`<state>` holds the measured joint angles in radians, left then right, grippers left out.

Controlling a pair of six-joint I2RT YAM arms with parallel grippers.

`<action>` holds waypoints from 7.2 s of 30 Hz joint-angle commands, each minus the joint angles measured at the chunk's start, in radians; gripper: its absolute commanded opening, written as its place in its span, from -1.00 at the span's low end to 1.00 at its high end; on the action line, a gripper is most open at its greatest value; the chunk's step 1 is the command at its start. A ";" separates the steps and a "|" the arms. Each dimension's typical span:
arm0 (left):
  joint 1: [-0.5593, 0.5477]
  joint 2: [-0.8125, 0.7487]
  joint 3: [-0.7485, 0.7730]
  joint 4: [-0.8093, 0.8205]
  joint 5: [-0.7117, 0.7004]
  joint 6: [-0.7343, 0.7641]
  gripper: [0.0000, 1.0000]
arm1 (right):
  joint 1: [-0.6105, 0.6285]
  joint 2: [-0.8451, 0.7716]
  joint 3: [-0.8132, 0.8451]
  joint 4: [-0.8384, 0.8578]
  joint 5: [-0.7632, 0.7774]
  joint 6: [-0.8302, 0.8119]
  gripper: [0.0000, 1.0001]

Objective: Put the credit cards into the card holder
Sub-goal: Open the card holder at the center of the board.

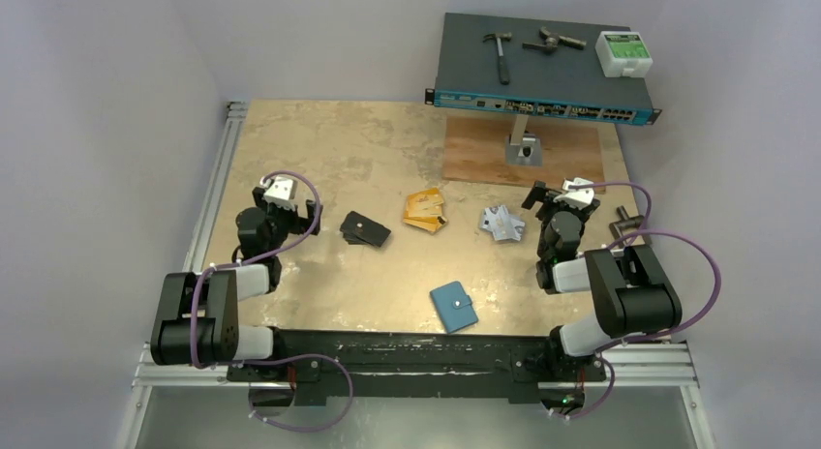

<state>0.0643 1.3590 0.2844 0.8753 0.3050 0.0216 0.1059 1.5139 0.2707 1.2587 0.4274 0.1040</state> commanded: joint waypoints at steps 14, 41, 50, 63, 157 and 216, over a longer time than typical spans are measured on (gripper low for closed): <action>0.038 -0.183 0.336 -0.612 0.062 0.032 1.00 | 0.036 -0.254 0.212 -0.540 0.169 0.132 0.98; 0.040 -0.415 0.765 -1.850 0.202 0.289 1.00 | 0.872 -0.599 0.172 -1.561 -0.085 0.923 0.86; 0.027 -0.382 0.759 -1.871 0.275 0.325 1.00 | 0.920 -0.440 0.195 -1.553 -0.060 0.926 0.69; -0.373 -0.404 0.647 -1.711 0.221 0.089 1.00 | 0.922 -0.326 0.101 -1.416 -0.116 0.997 -0.38; -0.512 -0.230 0.765 -1.485 0.333 -0.486 -1.00 | 1.143 -0.209 0.840 -1.481 0.340 0.615 -0.09; -0.508 -0.250 0.790 -1.466 0.419 -0.508 -1.00 | 1.174 0.164 1.037 -1.945 0.533 1.020 -1.00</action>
<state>-0.4328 1.1481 1.0317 -0.6888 0.5568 -0.4534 1.2957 1.6302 1.3384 -0.4770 0.9573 1.0042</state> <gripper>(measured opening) 0.117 0.008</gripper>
